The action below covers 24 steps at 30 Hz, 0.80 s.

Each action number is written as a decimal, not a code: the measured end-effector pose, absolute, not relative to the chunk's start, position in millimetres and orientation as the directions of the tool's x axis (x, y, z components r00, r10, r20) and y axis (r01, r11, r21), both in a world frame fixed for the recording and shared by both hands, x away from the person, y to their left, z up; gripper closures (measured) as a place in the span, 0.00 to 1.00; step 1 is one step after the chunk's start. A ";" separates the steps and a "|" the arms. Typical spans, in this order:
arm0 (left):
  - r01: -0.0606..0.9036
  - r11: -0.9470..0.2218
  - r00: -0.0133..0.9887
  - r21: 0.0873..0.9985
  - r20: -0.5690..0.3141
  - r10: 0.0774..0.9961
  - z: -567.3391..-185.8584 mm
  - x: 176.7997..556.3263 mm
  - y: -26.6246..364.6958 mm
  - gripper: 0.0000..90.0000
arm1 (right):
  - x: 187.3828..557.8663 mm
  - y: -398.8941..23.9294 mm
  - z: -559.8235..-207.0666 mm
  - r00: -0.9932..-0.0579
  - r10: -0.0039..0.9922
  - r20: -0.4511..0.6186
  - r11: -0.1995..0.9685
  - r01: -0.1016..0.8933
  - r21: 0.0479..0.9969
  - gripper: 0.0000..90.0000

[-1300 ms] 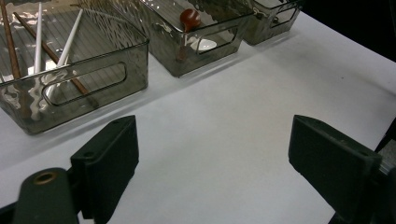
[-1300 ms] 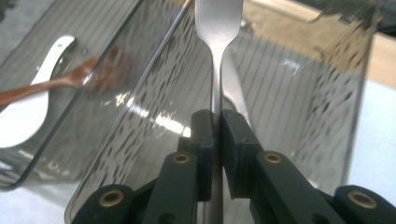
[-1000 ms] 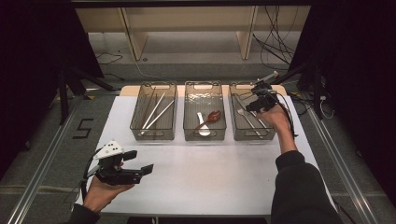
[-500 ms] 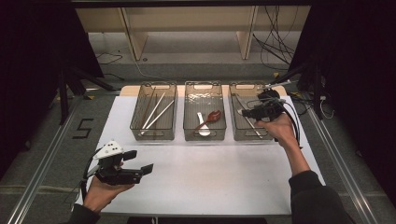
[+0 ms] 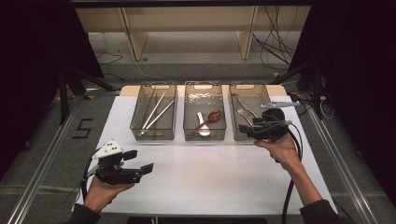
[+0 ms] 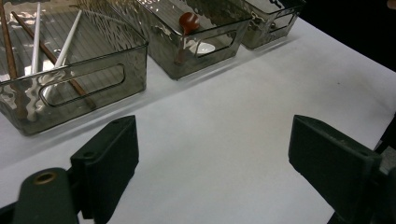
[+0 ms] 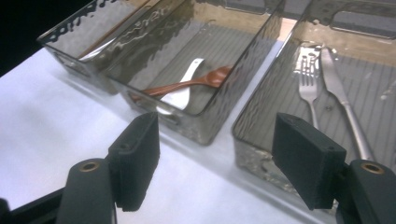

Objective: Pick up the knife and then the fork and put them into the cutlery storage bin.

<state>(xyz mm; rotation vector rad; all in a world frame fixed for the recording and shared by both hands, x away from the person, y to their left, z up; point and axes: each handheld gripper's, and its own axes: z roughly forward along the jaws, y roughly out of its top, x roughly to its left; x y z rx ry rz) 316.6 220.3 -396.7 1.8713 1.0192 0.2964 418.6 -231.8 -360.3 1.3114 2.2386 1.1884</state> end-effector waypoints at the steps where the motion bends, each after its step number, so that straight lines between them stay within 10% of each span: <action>1: 0.524 -0.201 0.622 0.828 -0.210 0.754 -396.8 316.8 220.3 0.17 | 416.0 -231.8 -362.0 -0.546 0.823 0.158 0.241 0.588 0.772 0.36; 24: 0.506 -0.227 0.655 0.832 -0.200 0.728 -396.4 314.5 214.2 0.17 | 368.7 -231.1 -380.9 -0.569 0.806 0.166 0.211 0.537 0.816 0.32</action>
